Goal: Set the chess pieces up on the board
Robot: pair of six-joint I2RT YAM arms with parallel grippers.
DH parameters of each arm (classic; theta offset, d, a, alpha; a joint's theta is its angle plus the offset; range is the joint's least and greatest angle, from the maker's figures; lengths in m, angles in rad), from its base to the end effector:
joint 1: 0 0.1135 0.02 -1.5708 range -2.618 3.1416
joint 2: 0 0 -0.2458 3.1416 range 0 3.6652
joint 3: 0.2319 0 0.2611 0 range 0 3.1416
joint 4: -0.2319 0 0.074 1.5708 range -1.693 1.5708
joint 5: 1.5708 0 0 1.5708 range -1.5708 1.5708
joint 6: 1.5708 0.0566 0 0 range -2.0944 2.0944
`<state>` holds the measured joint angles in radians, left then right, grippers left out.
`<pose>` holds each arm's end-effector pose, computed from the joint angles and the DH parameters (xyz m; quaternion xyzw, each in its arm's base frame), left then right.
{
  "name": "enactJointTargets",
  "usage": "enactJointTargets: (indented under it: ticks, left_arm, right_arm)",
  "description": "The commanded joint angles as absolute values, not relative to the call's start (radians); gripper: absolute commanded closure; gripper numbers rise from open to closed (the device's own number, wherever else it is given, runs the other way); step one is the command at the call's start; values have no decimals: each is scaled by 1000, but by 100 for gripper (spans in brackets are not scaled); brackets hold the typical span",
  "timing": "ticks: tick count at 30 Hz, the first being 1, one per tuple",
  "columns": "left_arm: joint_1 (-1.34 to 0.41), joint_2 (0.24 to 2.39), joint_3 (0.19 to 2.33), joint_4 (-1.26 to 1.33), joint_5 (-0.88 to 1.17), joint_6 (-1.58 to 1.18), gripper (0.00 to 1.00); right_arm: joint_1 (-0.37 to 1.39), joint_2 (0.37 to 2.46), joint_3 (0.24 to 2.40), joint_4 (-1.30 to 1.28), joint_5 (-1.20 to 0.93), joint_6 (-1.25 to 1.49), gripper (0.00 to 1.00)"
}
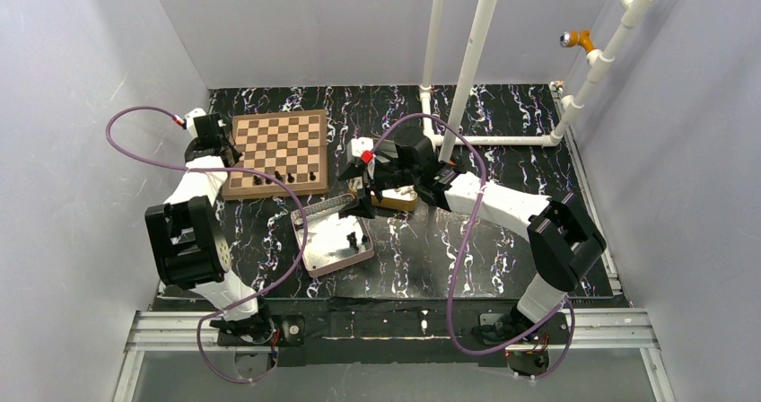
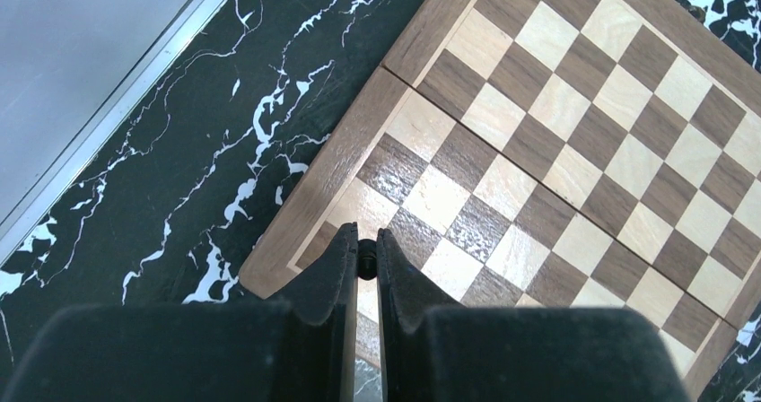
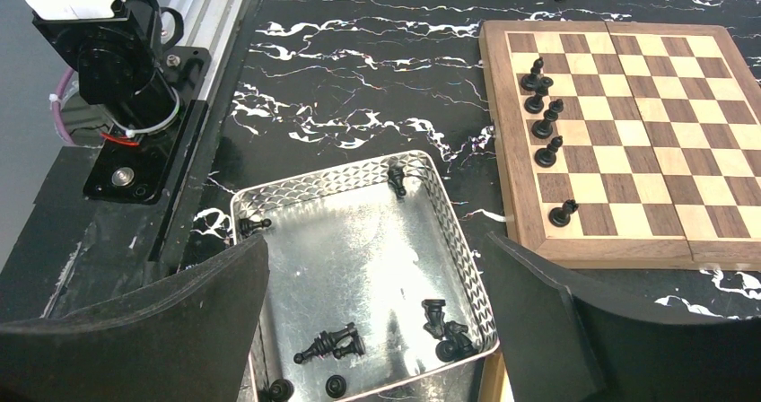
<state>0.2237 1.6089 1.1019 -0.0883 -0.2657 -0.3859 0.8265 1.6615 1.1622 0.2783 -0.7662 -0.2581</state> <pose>0.3742 0.1004 0.2161 -0.3220 0.8166 0.0790 0.4725 0.2462 0.3253 0.2641 -0.5738 0.4997 0.4426 0.4744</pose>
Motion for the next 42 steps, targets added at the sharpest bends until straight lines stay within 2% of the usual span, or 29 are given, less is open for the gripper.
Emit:
enactJointTargets:
  ticks: [1, 42]
  left_arm:
    - [240, 1631, 1150, -74, -266, -400, 100]
    - [256, 1777, 1183, -105, -217, -416, 98]
  right_arm:
    - [813, 1668, 1181, 284, -777, -263, 5]
    - [776, 1713, 1197, 301, -793, -235, 5]
